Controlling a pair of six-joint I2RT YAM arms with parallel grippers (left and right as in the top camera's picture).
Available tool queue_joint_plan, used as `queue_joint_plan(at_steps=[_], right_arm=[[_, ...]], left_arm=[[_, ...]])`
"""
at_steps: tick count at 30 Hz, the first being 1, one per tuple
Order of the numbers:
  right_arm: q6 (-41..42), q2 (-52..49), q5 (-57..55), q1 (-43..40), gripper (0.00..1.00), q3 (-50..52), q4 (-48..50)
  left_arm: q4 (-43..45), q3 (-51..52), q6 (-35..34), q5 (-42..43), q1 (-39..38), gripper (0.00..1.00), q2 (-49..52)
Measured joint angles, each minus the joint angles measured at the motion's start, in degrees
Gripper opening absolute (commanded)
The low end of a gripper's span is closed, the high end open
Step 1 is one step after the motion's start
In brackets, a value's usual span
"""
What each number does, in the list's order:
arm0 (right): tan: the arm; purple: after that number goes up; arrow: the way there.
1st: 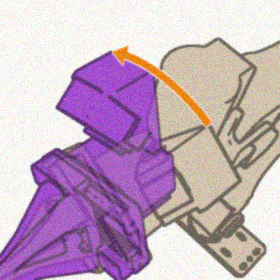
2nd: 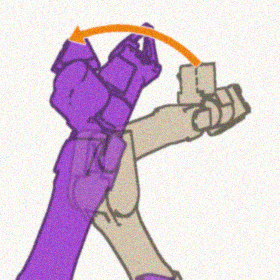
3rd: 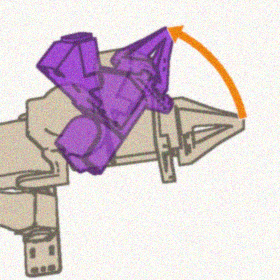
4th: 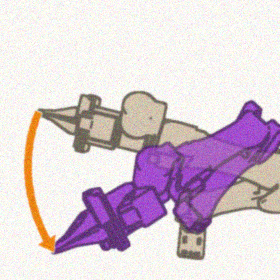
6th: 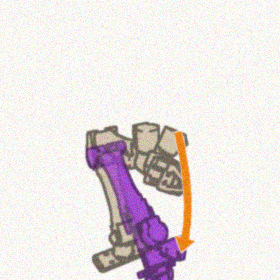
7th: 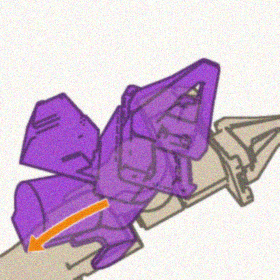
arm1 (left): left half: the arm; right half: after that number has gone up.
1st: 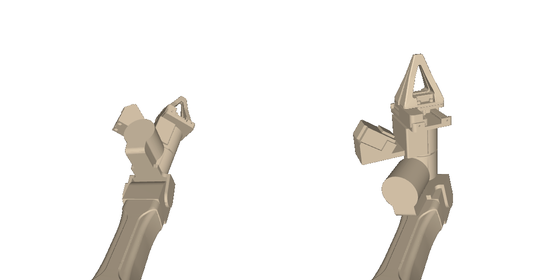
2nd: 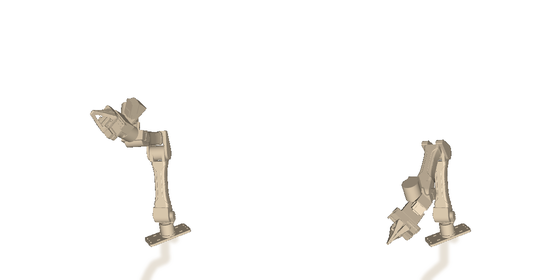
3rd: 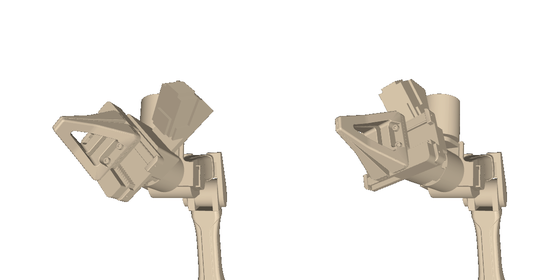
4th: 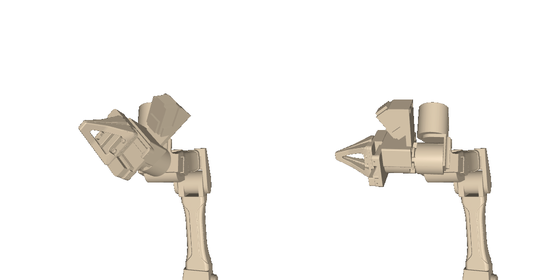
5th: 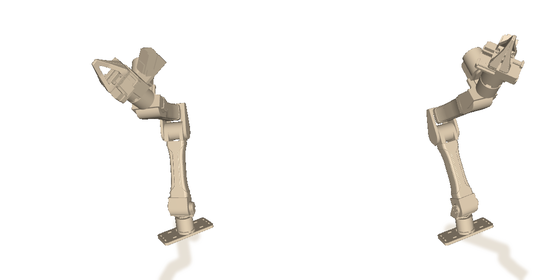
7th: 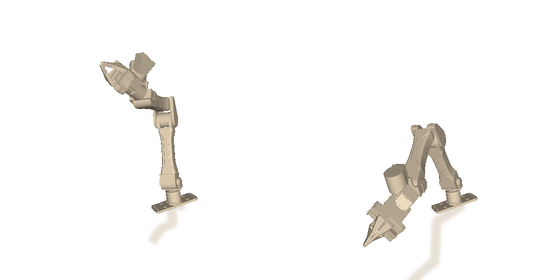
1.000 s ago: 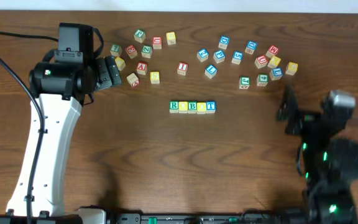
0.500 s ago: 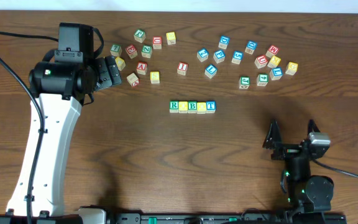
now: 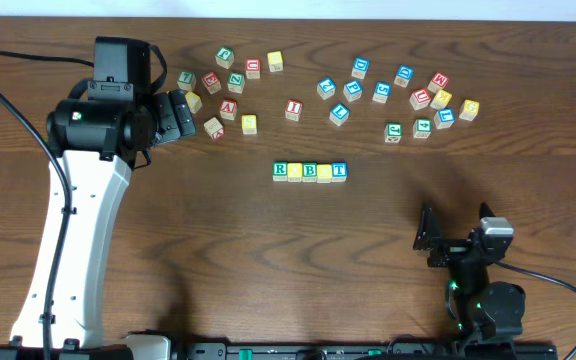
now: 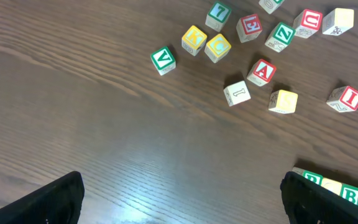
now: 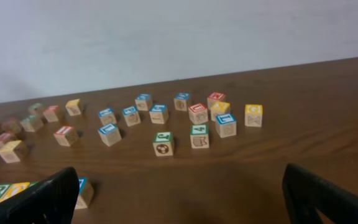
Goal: Spell out ROBOT
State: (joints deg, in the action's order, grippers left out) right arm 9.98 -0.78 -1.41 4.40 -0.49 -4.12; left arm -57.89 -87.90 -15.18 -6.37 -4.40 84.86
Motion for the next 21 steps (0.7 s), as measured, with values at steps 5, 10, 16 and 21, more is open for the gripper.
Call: queue_joint_plan(at_steps=[5,10,16,21], right_arm=[[0.0,0.0,0.4,0.0,0.99,0.0,0.0],[0.0,0.0,0.6,0.0,0.99,0.0,0.0],[0.0,0.0,0.6,0.0,0.99,0.0,0.0],[0.0,0.0,0.6,0.0,0.99,0.0,0.0]], left_arm=[[0.0,0.0,0.0,0.0,0.0,1.00,0.0],[0.0,0.0,0.0,0.0,0.0,1.00,0.0],[0.0,0.0,0.0,0.0,0.0,1.00,0.0],[0.0,0.0,0.0,0.0,0.0,1.00,0.0]])
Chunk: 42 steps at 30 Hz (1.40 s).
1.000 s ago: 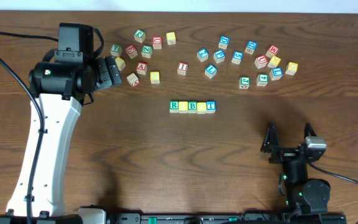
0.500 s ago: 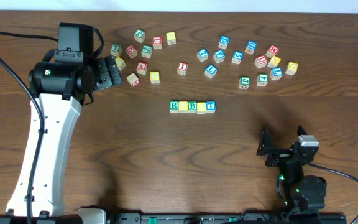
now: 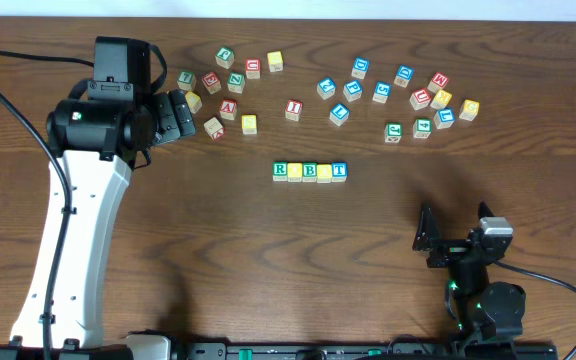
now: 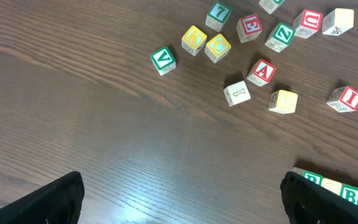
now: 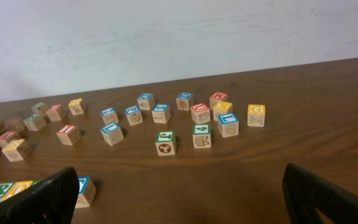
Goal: Spell out ROBOT
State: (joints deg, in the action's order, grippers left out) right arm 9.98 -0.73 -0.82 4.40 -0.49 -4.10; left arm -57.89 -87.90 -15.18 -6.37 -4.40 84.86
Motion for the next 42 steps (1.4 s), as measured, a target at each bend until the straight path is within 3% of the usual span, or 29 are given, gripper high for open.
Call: queue_joint_plan(at_steps=[22,27,32,42], right_arm=[[0.0,0.0,0.0,0.0,0.99,0.0,0.0],[0.0,0.0,0.0,0.0,0.99,0.0,0.0],[0.0,0.0,0.0,0.0,0.99,0.0,0.0],[0.0,0.0,0.0,0.0,0.99,0.0,0.0]], left_arm=[[-0.2,0.0,0.0,0.0,0.0,1.00,-0.3],[2.1,2.1,0.0,0.0,0.6,1.00,-8.7],[13.8,11.9,0.0,0.0,4.4,1.00,-20.8],[49.0,50.4,0.1,1.5,9.6,1.00,-48.5]])
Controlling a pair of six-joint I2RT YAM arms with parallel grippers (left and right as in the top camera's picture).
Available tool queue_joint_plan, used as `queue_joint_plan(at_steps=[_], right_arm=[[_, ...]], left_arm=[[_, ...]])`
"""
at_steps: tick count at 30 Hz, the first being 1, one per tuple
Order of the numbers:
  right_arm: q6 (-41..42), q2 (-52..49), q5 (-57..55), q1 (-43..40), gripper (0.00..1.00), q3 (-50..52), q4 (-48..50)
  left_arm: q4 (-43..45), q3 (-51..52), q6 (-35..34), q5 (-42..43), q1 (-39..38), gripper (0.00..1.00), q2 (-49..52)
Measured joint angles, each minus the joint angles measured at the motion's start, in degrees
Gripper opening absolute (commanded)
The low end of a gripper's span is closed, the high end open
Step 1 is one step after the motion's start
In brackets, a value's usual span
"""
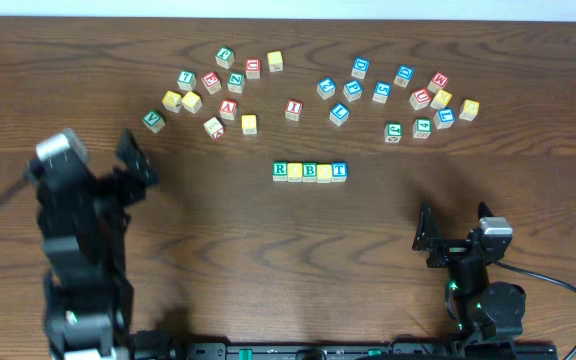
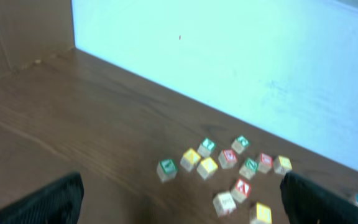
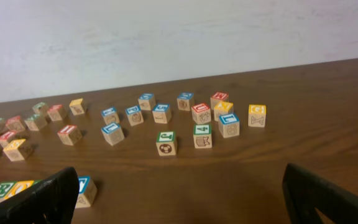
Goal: Spell out ROBOT
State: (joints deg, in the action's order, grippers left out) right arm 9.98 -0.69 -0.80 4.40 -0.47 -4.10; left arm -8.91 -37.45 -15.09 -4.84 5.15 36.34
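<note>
A row of five letter blocks lies mid-table: green R, yellow, green B, yellow, blue T. Its blue T end block and green R block show low in the right wrist view. My left gripper is drawn back at the near left, open and empty, with its dark fingers wide apart. The left gripper looks toward the far wall over the left block group. My right gripper rests at the near right; the right gripper is open and holds nothing.
Loose letter blocks lie in two groups along the far side: a left cluster and a right cluster. A pale wall stands behind the table. A cable runs from the right arm's base.
My left arm has gone from reaching over the left block cluster to a drawn-back pose at the near left, its camera now tilted toward the wall. The block row and right arm are unchanged.
At both earlier moments my left arm stretched over the far left, its open gripper beside the left block cluster, while the five-block row lay mid-table. Now that arm is back at the near left, still open. The right arm stayed parked throughout.
</note>
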Motion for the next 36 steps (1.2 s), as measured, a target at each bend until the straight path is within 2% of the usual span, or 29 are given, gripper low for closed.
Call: queue_joint_plan(at_steps=[5,13,24,36], right_arm=[[0.0,0.0,0.0,0.0,0.99,0.0,0.0],[0.0,0.0,0.0,0.0,0.99,0.0,0.0],[0.0,0.0,0.0,0.0,0.99,0.0,0.0],[0.0,0.0,0.0,0.0,0.99,0.0,0.0]], left_arm=[[9.8,16.5,0.4,0.2,0.0,1.00,-14.7],[16.3,34.4,2.6,0.2,0.0,1.00,-30.3],[10.0,37.1,10.8,0.3,0.0,1.00,-35.7],[7.8,36.5,12.6,1.5,0.0,1.00,-35.8]])
